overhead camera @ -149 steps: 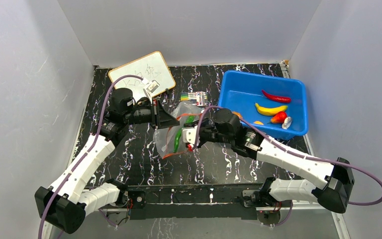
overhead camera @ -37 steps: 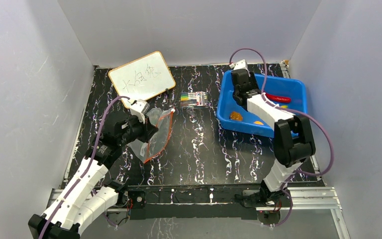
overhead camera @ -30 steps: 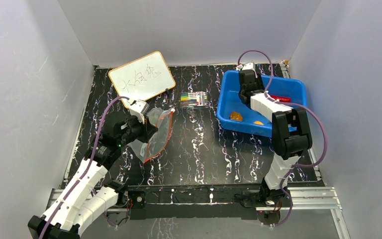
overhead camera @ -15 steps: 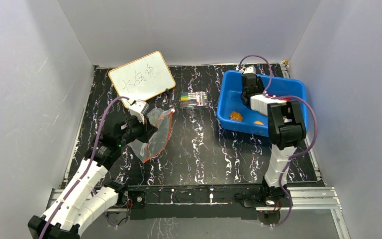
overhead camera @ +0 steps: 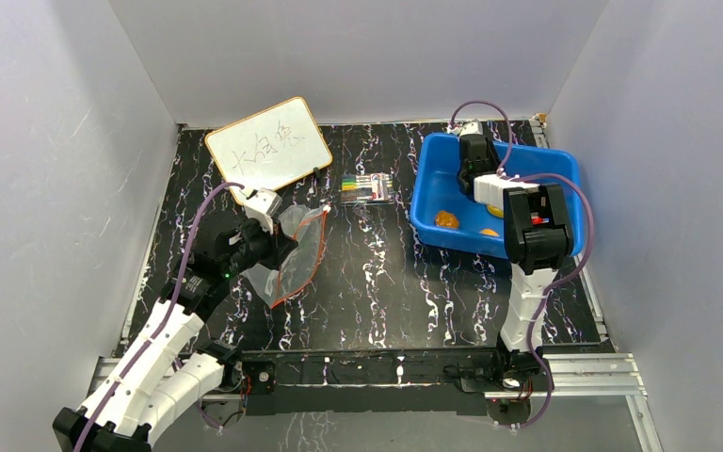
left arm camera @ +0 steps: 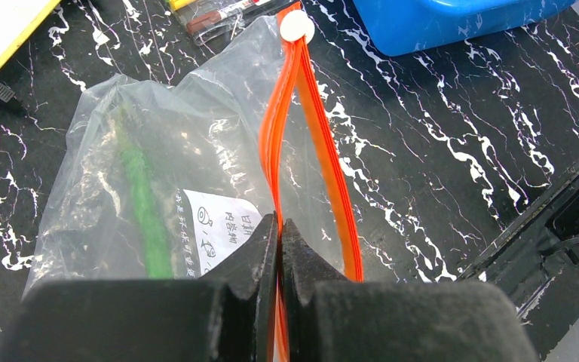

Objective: Place the food in the zip-top bag and seal the zipper
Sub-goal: Pick up the fake vegetable from the bin.

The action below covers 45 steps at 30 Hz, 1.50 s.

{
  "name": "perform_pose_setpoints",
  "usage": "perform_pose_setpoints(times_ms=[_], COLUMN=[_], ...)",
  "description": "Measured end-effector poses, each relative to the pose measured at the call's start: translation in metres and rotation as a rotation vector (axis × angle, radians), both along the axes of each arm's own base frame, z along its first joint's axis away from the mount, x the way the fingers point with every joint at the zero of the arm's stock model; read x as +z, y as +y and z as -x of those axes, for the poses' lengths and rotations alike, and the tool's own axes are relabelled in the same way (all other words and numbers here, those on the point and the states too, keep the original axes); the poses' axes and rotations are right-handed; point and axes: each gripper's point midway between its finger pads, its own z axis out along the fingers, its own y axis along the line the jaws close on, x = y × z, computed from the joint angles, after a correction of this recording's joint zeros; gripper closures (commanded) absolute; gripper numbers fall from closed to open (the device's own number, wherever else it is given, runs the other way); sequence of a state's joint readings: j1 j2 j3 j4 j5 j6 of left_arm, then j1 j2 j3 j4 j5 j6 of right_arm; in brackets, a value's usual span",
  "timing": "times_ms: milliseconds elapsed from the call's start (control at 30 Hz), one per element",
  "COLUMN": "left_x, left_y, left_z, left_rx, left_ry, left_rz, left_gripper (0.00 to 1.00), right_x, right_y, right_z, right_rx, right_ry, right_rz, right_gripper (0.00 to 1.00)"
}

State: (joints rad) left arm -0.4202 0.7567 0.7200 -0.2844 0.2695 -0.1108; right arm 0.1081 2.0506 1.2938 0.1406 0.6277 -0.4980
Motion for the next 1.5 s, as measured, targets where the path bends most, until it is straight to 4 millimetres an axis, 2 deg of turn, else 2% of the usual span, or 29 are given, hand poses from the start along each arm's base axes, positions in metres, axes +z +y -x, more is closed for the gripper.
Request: perform_pose_setpoints(times_ms=[300,433,733,1000,1133,1267,1333,1500], left_x=[0.000,0.000,0.000,-0.001,0.000,0.000,0.001,0.001], left_y=[0.001,0.002,0.003,0.003,0.003,0.004,0.004,0.004], left_z=[-0.001,-0.002,-0.002,-0.003,-0.003,-0.003,-0.003,-0.002], left_rx=[0.006,0.011,0.014,0.017,0.017,0.020,0.021,0.020], left_ry=[-0.004,-0.006,-0.008,-0.008,-0.008,-0.012,-0.014,-0.014], left_rz=[-0.006,-0.011,-0.013,-0.014,-0.014,-0.014,-0.013,-0.013], left_gripper=[1.00,1.00,1.00,1.00,1.00,1.00,1.00,1.00], right_x=[0.001,-0.003,-0.012,-0.013,0.005,0.042,0.062,0.096], right_y=[-0.006,-0.008,-0.010,-0.007,-0.005,-0.001,0.005,0.025], right_z=[-0.013,-0.015,-0.016,-0.013,-0.008,-0.002,0.001,0.018], right_rx=[0.012,0.014,0.022,0.036,0.039,0.041,0.050,0.086], right_ry=[-0.010,0.000,0.028,0.047,0.038,-0.022,-0.058,-0.093], right_rz=[0.004,0.007,0.025,0.010,-0.011,-0.062,-0.102,-0.205], right_gripper=[0.71,0.75,1.00,1.00,1.00,1.00,1.00,1.00])
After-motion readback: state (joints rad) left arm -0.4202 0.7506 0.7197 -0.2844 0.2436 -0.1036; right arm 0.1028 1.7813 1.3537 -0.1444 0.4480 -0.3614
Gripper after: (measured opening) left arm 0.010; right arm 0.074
